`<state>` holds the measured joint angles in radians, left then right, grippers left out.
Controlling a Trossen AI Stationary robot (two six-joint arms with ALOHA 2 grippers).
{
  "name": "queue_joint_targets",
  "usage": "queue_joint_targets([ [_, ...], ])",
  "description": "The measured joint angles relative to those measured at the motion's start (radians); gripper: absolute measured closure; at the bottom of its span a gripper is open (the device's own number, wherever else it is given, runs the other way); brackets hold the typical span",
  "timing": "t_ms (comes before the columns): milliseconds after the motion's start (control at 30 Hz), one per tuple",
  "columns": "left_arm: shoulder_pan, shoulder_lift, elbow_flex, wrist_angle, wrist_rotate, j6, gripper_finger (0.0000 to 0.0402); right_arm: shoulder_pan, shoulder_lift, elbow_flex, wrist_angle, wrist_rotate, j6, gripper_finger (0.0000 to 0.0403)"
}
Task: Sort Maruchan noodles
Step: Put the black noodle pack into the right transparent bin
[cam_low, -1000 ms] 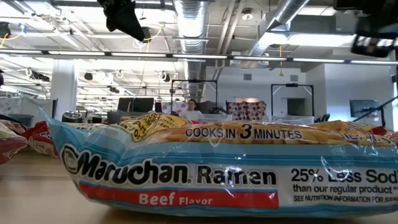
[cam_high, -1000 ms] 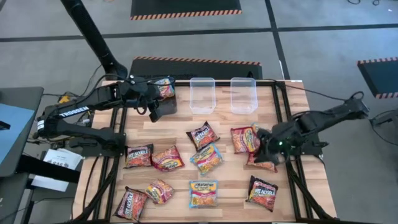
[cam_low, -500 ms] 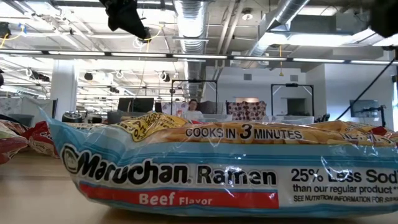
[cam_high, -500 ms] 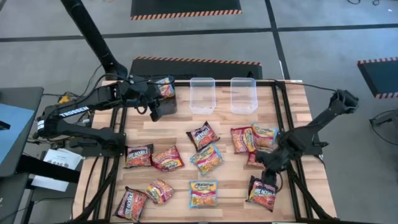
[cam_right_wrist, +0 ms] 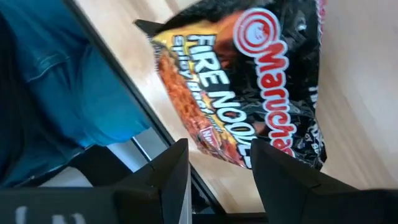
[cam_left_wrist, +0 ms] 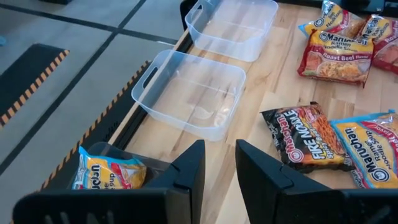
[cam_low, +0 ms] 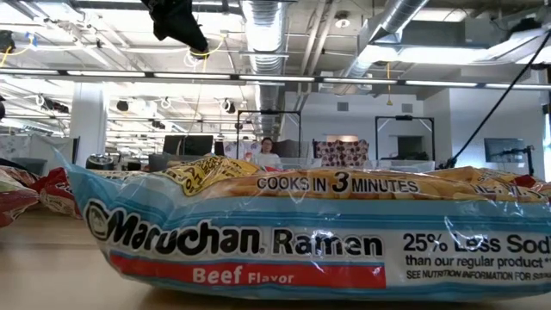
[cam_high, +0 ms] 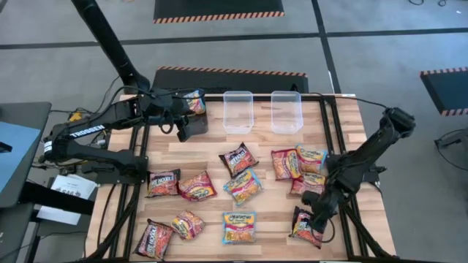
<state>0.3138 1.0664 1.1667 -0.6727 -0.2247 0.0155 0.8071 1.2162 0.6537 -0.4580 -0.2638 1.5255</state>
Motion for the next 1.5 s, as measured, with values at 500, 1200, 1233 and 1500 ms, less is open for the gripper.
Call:
queue_joint_targets([
  [500, 0.0, 0.0, 0.0, 0.007, 0.0, 0.007, 0.0324, 0.013, 0.145, 0.0, 0.03, -0.001, 0.056, 0.0214],
  [1200, 0.0, 0.0, 0.0, 0.006, -0.026, 0.008, 0.0324, -0.044, 0.272, 0.005, 0.095, -0.023, 0.071, 0.0325],
  [1233, 0.0, 0.0, 0.0, 0.006, -0.026, 0.008, 0.0324, -0.044, 0.272, 0.005, 0.099, -0.021, 0.071, 0.034],
  [1500, 0.0, 0.0, 0.0, 0.006, -0.026, 0.008, 0.0324, -0.044, 0.275, 0.008, 0.101, -0.023, 0.001, 0.0395],
])
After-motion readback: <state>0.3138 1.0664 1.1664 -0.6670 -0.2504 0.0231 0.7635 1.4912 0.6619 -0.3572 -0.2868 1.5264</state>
